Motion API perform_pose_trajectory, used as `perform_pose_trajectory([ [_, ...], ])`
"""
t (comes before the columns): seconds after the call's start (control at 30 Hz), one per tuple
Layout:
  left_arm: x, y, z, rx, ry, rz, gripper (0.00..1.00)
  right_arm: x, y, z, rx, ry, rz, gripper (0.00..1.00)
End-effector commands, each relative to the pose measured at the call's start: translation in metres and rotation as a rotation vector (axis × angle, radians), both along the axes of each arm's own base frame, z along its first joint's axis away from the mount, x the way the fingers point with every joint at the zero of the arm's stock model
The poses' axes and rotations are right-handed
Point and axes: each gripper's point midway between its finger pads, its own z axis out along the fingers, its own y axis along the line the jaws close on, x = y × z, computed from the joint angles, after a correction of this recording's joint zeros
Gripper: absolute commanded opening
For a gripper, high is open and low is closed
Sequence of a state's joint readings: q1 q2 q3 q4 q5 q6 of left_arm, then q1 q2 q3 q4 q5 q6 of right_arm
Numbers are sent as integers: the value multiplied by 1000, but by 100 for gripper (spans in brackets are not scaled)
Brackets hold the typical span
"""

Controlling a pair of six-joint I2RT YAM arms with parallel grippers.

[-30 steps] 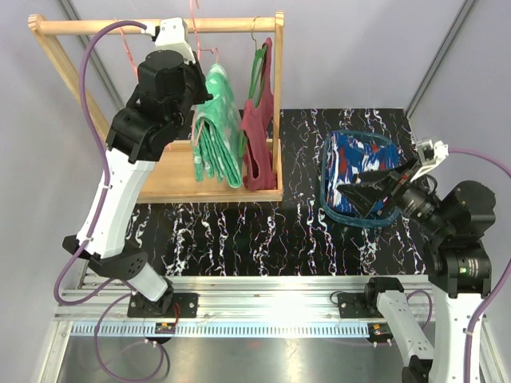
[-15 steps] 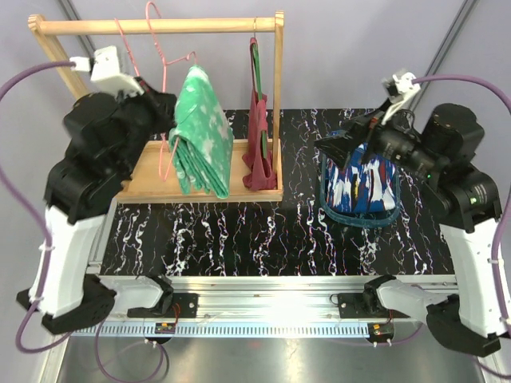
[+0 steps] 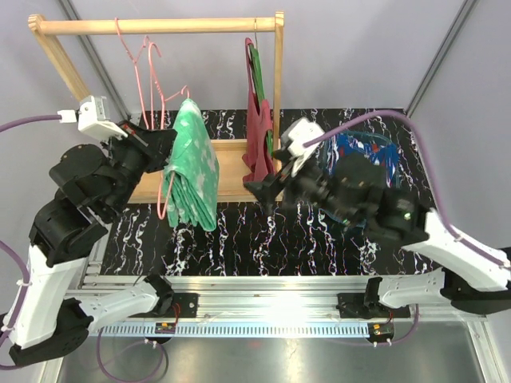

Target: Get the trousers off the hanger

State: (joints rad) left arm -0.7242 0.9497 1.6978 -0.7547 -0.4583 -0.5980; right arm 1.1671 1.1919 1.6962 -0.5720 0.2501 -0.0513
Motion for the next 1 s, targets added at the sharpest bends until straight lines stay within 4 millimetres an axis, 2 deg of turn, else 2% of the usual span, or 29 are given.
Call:
perform_pose_trajectory([
  [0.0, -4, 8, 66, -251, -179, 38, 0, 14, 7, 19, 149, -87, -199, 94],
  [0.03, -3, 8, 63, -266, -172, 47, 0, 16, 13, 13, 150, -88, -234, 94],
  [0.07, -4, 9, 63, -275, -174, 51, 0, 12, 22, 17, 194, -95, -240, 93],
  [0.13, -4, 10, 61, -306, -167, 66, 0, 16, 39, -4, 153, -98, -286, 92],
  [0.2, -6, 12, 62, -337, -168, 74, 0, 18, 53, -11, 166, -76, -291, 92],
  [0.23, -5, 11, 60, -365, -163, 80, 0, 22, 64, -22, 150, -66, -305, 91],
  [0.33, -7, 13, 62, -417, -161, 87, 0, 25, 82, -32, 143, -55, -306, 91],
  [0.37, -6, 12, 63, -425, -159, 84, 0, 26, 86, -27, 168, -59, -308, 91],
  [0.4, -6, 12, 63, -436, -159, 88, 0, 28, 93, -31, 154, -62, -313, 91],
  [0.53, -6, 10, 68, -456, -158, 81, 0, 32, 108, -39, 118, -66, -317, 91],
  [0.73, -10, 14, 77, -472, -166, 78, 0, 52, 115, -54, 90, -60, -342, 90],
  [0.97, -12, 17, 78, -494, -172, 81, 0, 53, 135, -51, 119, -45, -298, 89],
])
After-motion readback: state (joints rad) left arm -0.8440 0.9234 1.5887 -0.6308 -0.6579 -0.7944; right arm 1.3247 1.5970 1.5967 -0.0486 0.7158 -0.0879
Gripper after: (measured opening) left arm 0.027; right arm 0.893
